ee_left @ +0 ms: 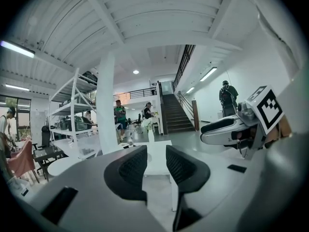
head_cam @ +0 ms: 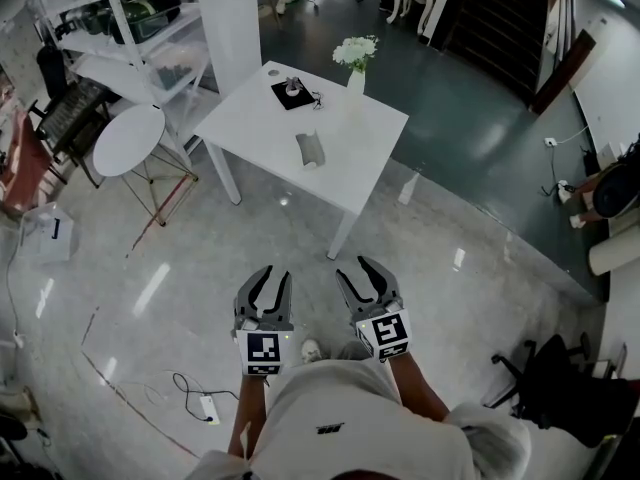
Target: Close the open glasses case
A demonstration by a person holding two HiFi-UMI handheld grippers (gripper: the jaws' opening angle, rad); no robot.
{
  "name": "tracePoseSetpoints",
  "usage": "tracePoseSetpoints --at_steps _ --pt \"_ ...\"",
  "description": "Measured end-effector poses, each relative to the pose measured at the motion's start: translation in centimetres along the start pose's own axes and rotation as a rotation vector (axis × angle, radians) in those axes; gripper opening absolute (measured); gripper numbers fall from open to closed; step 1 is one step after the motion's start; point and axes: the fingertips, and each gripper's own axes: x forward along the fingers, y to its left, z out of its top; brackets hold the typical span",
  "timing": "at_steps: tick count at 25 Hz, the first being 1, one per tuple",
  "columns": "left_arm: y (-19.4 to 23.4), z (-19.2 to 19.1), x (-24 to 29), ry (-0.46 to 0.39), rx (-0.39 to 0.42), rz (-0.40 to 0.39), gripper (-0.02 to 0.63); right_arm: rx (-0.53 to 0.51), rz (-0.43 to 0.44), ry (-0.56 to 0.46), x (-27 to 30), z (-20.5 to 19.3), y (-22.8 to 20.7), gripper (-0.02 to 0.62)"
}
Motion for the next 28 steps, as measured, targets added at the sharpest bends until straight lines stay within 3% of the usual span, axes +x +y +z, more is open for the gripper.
tracePoseSetpoints --at_steps 17,28 --pt "3.5 0.1 5.1 0.000 -0.003 -0.002 0.135 -0.008 0.002 0.000 6.1 0.9 -2.1 0.201" --pt "6.2 0.9 11.8 0.019 -0.016 0.010 0.135 -0.006 0.026 0.014 12.2 2.0 -6.4 0.199"
